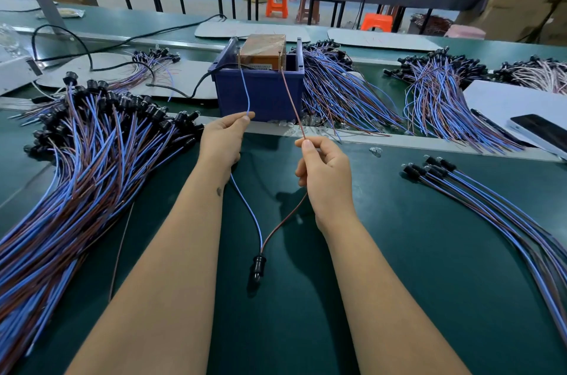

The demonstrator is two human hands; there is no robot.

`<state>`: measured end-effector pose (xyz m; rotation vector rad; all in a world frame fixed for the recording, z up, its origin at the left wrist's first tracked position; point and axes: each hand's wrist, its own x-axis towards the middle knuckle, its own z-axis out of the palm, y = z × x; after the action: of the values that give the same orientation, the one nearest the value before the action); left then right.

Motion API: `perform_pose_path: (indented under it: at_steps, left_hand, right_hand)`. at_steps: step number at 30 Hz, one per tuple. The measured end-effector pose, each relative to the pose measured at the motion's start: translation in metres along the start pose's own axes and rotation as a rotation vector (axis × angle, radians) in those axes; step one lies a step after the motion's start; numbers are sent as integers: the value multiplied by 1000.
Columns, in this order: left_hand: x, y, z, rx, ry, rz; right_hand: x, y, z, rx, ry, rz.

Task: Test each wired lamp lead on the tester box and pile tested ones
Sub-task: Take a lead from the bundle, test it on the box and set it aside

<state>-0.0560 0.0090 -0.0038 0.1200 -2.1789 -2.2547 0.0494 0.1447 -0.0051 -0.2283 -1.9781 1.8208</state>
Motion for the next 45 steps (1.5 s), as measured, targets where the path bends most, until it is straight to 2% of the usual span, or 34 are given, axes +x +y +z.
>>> perform_pose_path:
  at_steps: [11, 25, 31, 37, 39, 42, 45]
  left_hand:
    - [-2, -2, 0, -70, 44, 28]
    - [-9, -2, -1, -38, 43, 91]
    - [-18, -7, 4, 61, 68, 143]
    - [-42, -9, 13, 23, 57, 242]
    - [-50, -6, 16, 0, 23, 254]
    - [-60, -1, 20, -108, -122, 214]
    - [-65, 2, 20, -83, -212, 156]
  right_hand:
    - [0, -3, 0, -1, -7, 19]
    - [1, -3, -1, -1, -21, 44]
    - [-4, -4, 6, -52, -15, -54]
    - [-4, -4, 6, -74, -40, -78]
    - [-5, -5, 5, -66, -48, -72]
    - [-4, -4, 5, -96, -57, -75]
    - [-5, -3, 5, -92, -82, -67]
